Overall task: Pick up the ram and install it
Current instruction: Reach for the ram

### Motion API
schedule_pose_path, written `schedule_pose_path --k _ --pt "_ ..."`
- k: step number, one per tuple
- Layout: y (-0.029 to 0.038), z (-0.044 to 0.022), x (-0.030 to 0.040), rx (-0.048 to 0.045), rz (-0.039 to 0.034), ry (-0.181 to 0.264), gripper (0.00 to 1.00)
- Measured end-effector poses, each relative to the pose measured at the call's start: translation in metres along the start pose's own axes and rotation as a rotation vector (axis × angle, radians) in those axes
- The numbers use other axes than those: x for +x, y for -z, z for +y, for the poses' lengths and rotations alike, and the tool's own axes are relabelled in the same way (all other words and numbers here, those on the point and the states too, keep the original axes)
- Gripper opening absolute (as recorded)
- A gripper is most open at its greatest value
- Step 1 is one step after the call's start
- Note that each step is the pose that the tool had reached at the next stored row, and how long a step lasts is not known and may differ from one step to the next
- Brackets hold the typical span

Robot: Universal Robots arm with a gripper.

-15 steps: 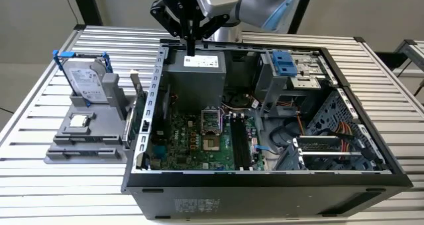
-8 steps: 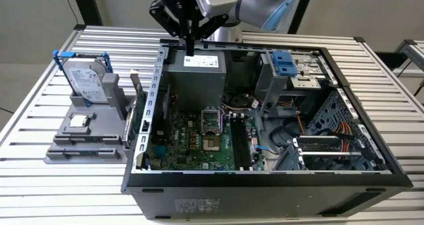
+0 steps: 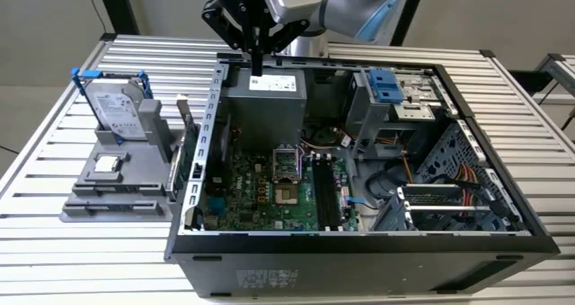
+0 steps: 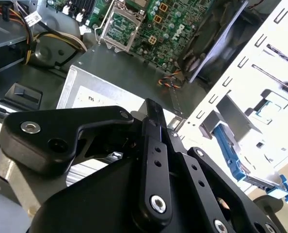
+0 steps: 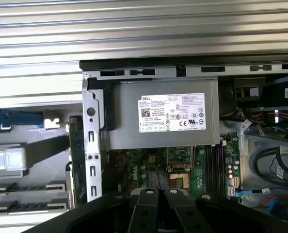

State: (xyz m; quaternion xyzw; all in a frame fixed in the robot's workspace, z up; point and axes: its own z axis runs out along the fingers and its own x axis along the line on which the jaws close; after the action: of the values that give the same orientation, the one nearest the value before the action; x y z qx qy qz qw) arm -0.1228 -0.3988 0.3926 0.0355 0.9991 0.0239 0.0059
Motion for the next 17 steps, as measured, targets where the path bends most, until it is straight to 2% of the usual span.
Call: schedule_pose_path --k 8,14,17 --pt "0.0 0.0 0.0006 0.0005 0.0068 0.0 0.0" --pt "0.0 -0.0001 0.0012 0.0007 0.0087 0.0 0.0" --pt "0.0 -0.0001 0.0017 0.001 0.013 -0.001 0.0"
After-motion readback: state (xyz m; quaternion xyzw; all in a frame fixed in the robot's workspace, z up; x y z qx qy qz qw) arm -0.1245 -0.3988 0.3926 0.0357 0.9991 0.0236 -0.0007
